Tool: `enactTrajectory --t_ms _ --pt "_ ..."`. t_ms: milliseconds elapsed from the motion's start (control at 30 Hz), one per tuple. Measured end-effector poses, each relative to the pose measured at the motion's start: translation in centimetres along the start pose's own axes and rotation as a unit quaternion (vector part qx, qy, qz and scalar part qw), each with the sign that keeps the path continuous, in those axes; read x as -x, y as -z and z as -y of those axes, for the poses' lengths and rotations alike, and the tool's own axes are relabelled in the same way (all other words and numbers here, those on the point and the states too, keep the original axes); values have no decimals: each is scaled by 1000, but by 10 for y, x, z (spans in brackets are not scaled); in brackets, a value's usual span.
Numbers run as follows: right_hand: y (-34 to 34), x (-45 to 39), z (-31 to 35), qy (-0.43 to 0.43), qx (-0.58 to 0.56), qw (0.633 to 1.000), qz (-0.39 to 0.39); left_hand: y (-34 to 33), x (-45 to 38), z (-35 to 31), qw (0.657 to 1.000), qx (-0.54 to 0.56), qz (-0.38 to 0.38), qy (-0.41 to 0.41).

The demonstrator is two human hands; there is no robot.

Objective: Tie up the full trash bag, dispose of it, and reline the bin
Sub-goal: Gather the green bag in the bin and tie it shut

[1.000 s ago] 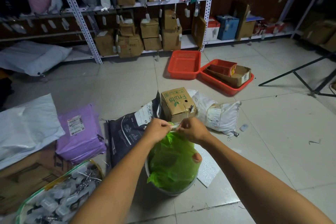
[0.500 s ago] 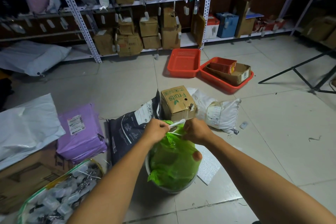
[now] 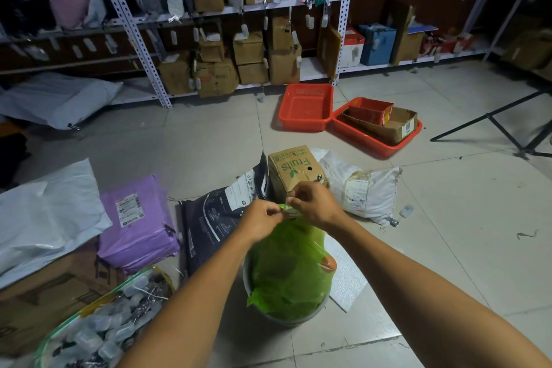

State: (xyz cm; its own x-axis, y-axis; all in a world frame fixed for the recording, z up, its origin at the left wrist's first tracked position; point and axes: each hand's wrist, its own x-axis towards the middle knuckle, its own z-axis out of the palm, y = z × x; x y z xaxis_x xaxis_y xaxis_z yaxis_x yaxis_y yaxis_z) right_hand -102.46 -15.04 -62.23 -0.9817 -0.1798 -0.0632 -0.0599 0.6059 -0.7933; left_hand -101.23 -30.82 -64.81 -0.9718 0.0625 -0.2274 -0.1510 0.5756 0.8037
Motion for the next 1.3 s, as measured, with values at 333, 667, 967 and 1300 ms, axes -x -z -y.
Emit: enactTrajectory --t_ms 333,667,967,1300 --pt "-18 5 -9 -24 -21 998 -59 1 -3 9 963 243 -1 118" --pt "-19 9 -18 24 41 998 -37 2 -6 13 961 243 -21 129" --pt "-32 5 -15 96 20 995 -15 5 -3 12 964 232 3 127" --pt "-42 2 -18 56 -25 997 -41 8 -1 16 963 231 -41 132"
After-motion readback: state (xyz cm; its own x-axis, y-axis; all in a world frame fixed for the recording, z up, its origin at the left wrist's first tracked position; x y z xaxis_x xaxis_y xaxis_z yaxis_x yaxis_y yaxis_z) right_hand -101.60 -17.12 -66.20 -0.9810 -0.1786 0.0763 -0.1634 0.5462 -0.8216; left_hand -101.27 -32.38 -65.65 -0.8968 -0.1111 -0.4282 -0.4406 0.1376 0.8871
